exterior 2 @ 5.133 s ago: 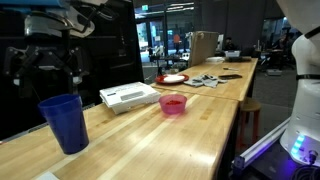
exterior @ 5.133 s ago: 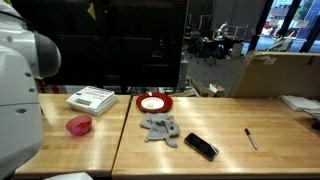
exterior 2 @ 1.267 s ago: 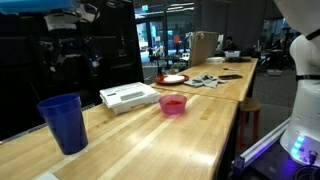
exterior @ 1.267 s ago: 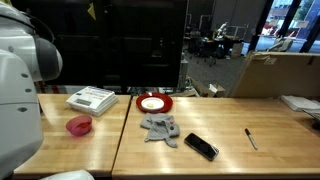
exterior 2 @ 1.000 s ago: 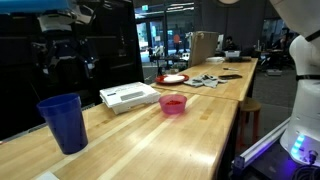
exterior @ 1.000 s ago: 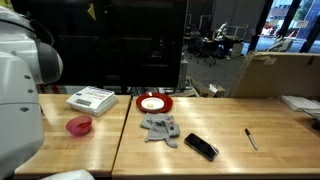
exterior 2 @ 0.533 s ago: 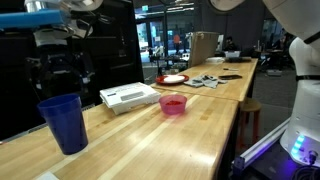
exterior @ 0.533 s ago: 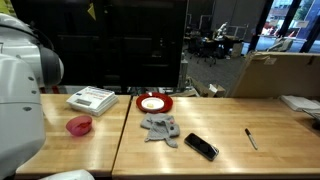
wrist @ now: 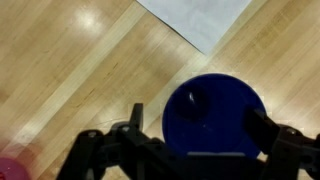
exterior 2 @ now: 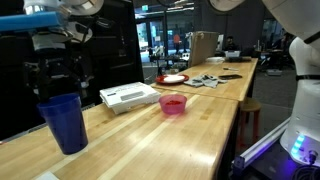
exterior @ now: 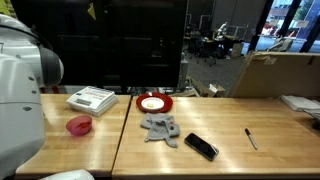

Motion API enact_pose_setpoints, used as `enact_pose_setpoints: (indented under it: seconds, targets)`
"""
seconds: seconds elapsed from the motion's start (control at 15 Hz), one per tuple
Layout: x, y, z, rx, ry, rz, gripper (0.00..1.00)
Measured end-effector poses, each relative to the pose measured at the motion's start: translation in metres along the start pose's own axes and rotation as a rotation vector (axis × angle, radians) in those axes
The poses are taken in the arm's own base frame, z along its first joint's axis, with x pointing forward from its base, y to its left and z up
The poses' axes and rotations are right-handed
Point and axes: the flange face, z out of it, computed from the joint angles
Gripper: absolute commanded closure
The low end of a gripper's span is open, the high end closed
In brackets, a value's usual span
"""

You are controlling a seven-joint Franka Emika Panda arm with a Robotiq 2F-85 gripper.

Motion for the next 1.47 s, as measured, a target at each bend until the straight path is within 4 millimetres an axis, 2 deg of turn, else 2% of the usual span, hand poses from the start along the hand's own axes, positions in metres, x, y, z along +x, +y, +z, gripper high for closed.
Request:
enact_pose_setpoints:
  seconds: [0.13, 0.2, 0.33, 0.67, 0.93, 1.07, 1.47]
  targets:
    - [-0.001, 0.000, 0.006, -0.007, -0.013, 0.013, 0.00]
    - [-0.001, 0.001, 0.010, -0.011, -0.021, 0.018, 0.25]
    - [-0.002, 0.002, 0.017, -0.024, -0.031, 0.021, 0.31]
    - [-0.002, 0.005, 0.032, -0.055, -0.037, 0.024, 0.72]
    - [-0.008, 0.012, 0.034, -0.073, -0.031, 0.033, 0.99]
    - [-0.019, 0.021, 0.030, -0.089, -0.021, 0.069, 1.00]
    - [-0.075, 0.059, 0.005, -0.131, 0.035, 0.213, 0.98]
